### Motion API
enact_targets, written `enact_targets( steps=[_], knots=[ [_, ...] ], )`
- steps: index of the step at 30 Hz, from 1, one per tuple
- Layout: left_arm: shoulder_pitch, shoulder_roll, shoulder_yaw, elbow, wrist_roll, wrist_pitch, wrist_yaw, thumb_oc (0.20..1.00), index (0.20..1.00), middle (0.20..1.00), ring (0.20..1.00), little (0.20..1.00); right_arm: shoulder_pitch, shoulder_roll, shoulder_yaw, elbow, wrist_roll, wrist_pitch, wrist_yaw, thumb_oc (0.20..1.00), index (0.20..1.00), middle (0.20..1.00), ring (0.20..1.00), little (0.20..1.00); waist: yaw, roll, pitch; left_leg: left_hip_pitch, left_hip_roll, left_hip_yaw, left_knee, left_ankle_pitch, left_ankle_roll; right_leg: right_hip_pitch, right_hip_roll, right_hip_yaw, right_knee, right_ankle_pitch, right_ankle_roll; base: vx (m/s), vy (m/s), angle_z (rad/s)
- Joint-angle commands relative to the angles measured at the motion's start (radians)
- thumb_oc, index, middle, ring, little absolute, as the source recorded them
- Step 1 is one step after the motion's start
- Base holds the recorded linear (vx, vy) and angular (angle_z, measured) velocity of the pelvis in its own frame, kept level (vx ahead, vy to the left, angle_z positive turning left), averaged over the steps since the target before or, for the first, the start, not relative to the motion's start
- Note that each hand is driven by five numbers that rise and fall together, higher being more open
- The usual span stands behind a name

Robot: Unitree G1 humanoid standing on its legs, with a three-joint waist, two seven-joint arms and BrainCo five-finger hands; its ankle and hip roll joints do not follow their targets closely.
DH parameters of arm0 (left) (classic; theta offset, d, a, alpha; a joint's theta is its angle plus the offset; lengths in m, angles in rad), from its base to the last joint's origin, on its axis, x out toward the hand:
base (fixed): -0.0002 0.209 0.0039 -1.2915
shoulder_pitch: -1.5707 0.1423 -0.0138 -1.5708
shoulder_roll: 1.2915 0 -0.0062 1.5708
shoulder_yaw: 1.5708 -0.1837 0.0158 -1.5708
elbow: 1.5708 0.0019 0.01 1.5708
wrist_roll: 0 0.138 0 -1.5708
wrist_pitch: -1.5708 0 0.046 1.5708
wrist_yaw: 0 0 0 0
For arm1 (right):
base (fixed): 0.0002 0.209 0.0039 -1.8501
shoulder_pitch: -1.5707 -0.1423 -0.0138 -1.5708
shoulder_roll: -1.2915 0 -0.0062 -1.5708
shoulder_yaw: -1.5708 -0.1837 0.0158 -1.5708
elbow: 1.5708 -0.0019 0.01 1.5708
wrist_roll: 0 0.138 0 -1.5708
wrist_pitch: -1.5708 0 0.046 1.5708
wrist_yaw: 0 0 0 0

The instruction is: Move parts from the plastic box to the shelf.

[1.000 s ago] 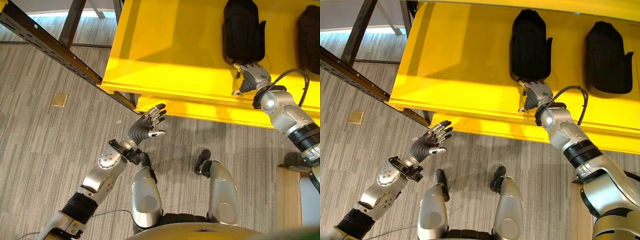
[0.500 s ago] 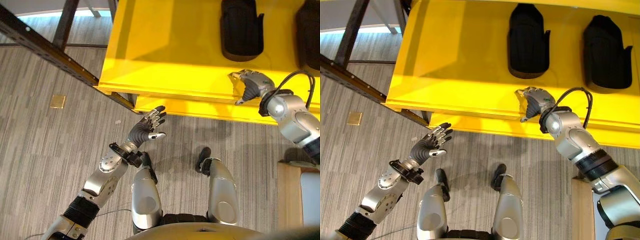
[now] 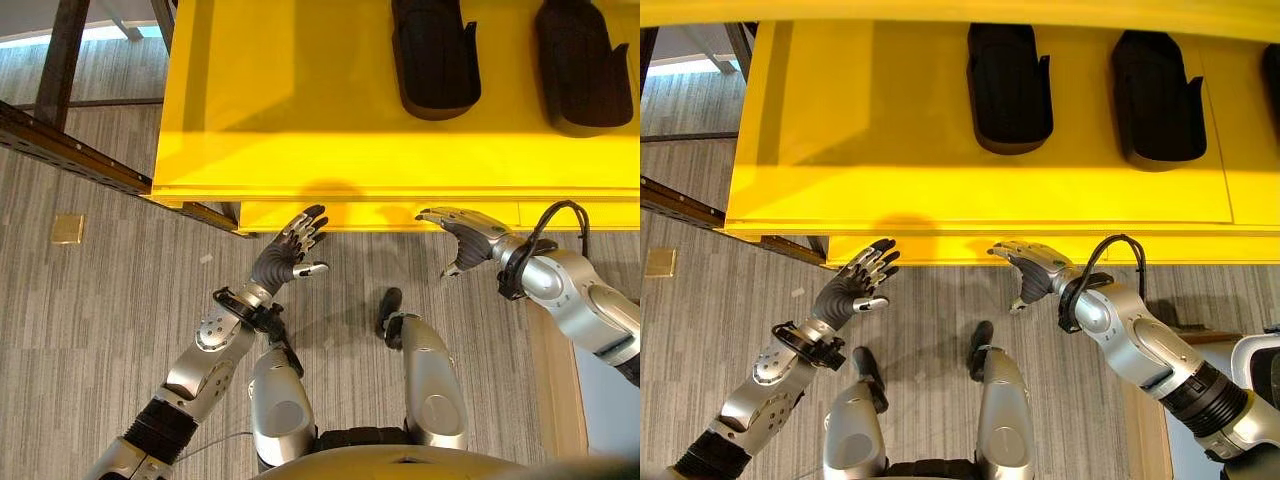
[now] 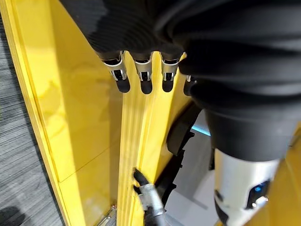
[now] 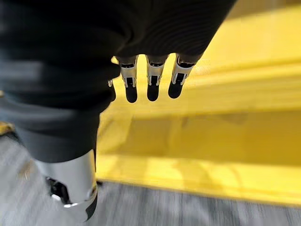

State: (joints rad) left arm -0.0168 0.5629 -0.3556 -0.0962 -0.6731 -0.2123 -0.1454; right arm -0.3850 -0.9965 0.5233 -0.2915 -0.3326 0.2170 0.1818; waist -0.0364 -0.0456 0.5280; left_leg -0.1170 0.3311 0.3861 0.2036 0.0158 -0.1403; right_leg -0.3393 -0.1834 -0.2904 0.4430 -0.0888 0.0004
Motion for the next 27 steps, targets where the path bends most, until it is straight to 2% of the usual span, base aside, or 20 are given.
enact_targets(
  steps=[1, 3, 4, 5, 10, 13, 16, 19, 21, 24, 27],
  knots=[
    [0.054, 0.016, 0.002, -0.104, 0.045, -0.054, 0.02, 1.0, 1.0, 1.0, 1.0, 1.0, -0.023, 0.024, -0.06, -0.053, 0.059, -0.07, -0.203, 1.0, 1.0, 1.0, 1.0, 1.0, -0.002, -0.023, -0.04, -0.025, -0.041, 0.007, 0.095, -0.085, 0.062, 0.107, 0.067, 0.069, -0.059, -0.078, 0.043, 0.08, 0.014, -0.02],
    [0.049, -0.002, 0.001, -0.101, 0.051, -0.035, 0.029, 1.0, 1.0, 1.0, 1.0, 1.0, -0.019, 0.068, -0.142, -0.076, 0.072, -0.118, -0.338, 1.0, 1.0, 1.0, 1.0, 1.0, -0.006, -0.015, -0.057, -0.014, -0.043, 0.006, 0.097, -0.092, 0.068, 0.123, 0.067, 0.07, -0.065, -0.08, 0.044, 0.08, 0.037, -0.04],
    [0.049, -0.003, 0.0, -0.101, 0.051, -0.034, 0.03, 1.0, 1.0, 1.0, 1.0, 1.0, -0.017, 0.069, -0.145, -0.077, 0.07, -0.127, -0.348, 1.0, 1.0, 1.0, 1.0, 1.0, -0.006, -0.014, -0.057, -0.013, -0.043, 0.006, 0.097, -0.092, 0.069, 0.124, 0.067, 0.07, -0.065, -0.08, 0.044, 0.05, 0.04, -0.06],
    [0.047, -0.008, -0.002, -0.101, 0.052, -0.031, 0.035, 1.0, 1.0, 1.0, 1.0, 1.0, -0.018, 0.082, -0.164, -0.082, 0.064, -0.149, -0.398, 1.0, 1.0, 1.0, 1.0, 1.0, -0.009, -0.008, -0.06, -0.012, -0.044, 0.006, 0.096, -0.093, 0.07, 0.127, 0.066, 0.07, -0.066, -0.081, 0.043, 0.02, 0.034, -0.05],
    [0.024, -0.034, -0.016, -0.104, 0.037, -0.004, 0.061, 1.0, 1.0, 1.0, 1.0, 1.0, -0.084, 0.163, -0.249, -0.107, 0.009, -0.177, -0.471, 1.0, 1.0, 1.0, 1.0, 1.0, -0.013, 0.025, -0.071, -0.009, -0.051, -0.002, 0.106, -0.103, 0.074, 0.132, 0.063, 0.075, -0.061, -0.092, 0.04, 0.05, 0.08, -0.02],
    [0.012, -0.037, -0.025, -0.104, 0.025, 0.005, 0.056, 1.0, 1.0, 1.0, 1.0, 1.0, -0.175, 0.166, -0.253, -0.07, 0.019, -0.117, -0.447, 1.0, 1.0, 1.0, 1.0, 1.0, 0.001, 0.04, -0.069, -0.012, -0.061, -0.01, 0.106, -0.108, 0.077, 0.129, 0.058, 0.073, -0.053, -0.098, 0.037, 0.01, 0.038, 0.01],
    [0.008, -0.038, -0.029, -0.101, 0.022, 0.01, 0.042, 1.0, 1.0, 1.0, 1.0, 1.0, -0.227, 0.163, -0.238, -0.039, 0.016, -0.087, -0.422, 1.0, 1.0, 1.0, 1.0, 1.0, 0.012, 0.045, -0.066, -0.02, -0.064, -0.017, 0.109, -0.107, 0.075, 0.123, 0.053, 0.065, -0.044, -0.1, 0.036, 0.0, 0.0, 0.0],
    [0.0, -0.032, -0.042, -0.096, 0.012, 0.015, 0.018, 1.0, 1.0, 1.0, 1.0, 1.0, -0.343, 0.149, -0.178, 0.05, 0.009, -0.026, -0.353, 1.0, 1.0, 1.0, 1.0, 1.0, 0.033, 0.056, -0.055, -0.036, -0.065, -0.03, 0.121, -0.102, 0.071, 0.106, 0.044, 0.054, -0.026, -0.103, 0.032, 0.0, 0.0, 0.0],
    [-0.004, -0.031, -0.049, -0.095, 0.011, 0.015, 0.01, 1.0, 1.0, 1.0, 1.0, 1.0, -0.389, 0.149, -0.146, 0.094, 0.0, -0.013, -0.342, 1.0, 1.0, 1.0, 1.0, 1.0, 0.043, 0.061, -0.049, -0.044, -0.065, -0.036, 0.125, -0.097, 0.069, 0.099, 0.04, 0.049, -0.02, -0.103, 0.031, -0.02, 0.002, 0.07],
    [-0.023, -0.028, -0.067, -0.087, 0.002, 0.003, 0.001, 1.0, 1.0, 1.0, 1.0, 1.0, -0.509, 0.168, -0.06, 0.226, -0.046, 0.05, -0.326, 1.0, 1.0, 1.0, 1.0, 1.0, 0.063, 0.074, -0.029, -0.066, -0.068, -0.048, 0.127, -0.083, 0.066, 0.071, 0.029, 0.036, 0.007, -0.107, 0.027, -0.04, 0.026, 0.14],
    [-0.03, -0.026, -0.066, -0.087, 0.0, 0.005, -0.009, 1.0, 1.0, 1.0, 1.0, 1.0, -0.555, 0.183, -0.032, 0.304, -0.074, 0.075, -0.304, 1.0, 1.0, 1.0, 1.0, 1.0, 0.075, 0.081, -0.018, -0.076, -0.075, -0.053, 0.121, -0.079, 0.065, 0.053, 0.018, 0.028, 0.021, -0.108, 0.028, -0.03, 0.027, 0.11]
  ],
)
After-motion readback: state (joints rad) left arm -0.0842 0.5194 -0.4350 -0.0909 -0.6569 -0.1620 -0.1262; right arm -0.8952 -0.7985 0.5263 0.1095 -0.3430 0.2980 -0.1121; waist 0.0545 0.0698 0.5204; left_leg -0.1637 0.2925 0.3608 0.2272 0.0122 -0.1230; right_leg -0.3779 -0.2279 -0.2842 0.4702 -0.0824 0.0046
